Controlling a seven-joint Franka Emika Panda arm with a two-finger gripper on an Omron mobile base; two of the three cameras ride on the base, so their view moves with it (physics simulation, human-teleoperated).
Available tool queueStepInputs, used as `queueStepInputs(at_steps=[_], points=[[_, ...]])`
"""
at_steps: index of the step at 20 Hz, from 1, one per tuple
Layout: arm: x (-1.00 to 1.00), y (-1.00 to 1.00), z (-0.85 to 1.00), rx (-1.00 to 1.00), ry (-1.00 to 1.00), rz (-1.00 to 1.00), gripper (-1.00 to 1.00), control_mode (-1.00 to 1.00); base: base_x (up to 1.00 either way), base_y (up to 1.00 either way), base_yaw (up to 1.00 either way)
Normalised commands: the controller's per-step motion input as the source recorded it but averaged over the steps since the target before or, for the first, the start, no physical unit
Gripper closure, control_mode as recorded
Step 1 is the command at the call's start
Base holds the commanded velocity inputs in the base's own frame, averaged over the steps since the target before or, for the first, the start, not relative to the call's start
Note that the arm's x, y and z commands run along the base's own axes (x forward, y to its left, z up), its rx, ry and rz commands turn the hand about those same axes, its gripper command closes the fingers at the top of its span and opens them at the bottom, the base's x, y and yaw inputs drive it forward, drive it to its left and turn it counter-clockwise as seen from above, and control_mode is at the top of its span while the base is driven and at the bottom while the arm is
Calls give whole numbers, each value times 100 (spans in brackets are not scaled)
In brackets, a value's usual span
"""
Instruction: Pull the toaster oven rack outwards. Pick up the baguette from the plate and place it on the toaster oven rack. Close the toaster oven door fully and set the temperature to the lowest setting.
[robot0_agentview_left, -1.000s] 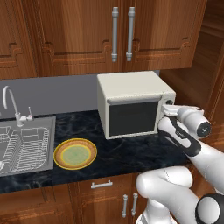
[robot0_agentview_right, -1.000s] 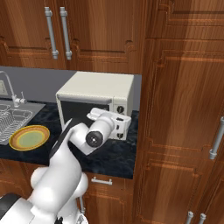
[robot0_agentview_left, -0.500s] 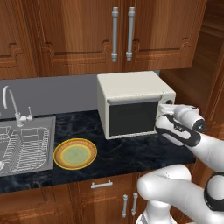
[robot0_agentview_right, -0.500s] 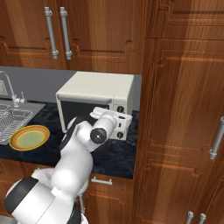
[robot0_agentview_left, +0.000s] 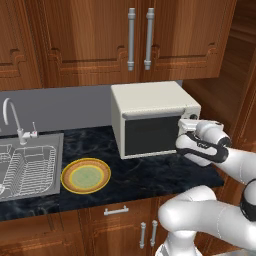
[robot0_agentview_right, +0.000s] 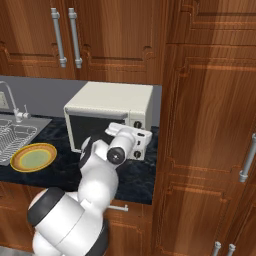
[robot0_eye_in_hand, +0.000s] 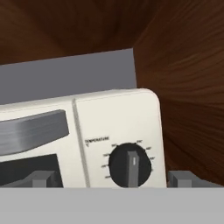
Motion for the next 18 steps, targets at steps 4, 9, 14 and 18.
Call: queueStepInputs(at_steps=[4,9,14,18], points=[[4,-11,0,0,-10,0,-100,-100,0,0,0],[9,-1,0,0,-4,0,-100,-100,0,0,0],[23,0,-1,0,0,0,-100,-100,0,0,0],[26,0,0,0,0,0,-100,-100,0,0,0]])
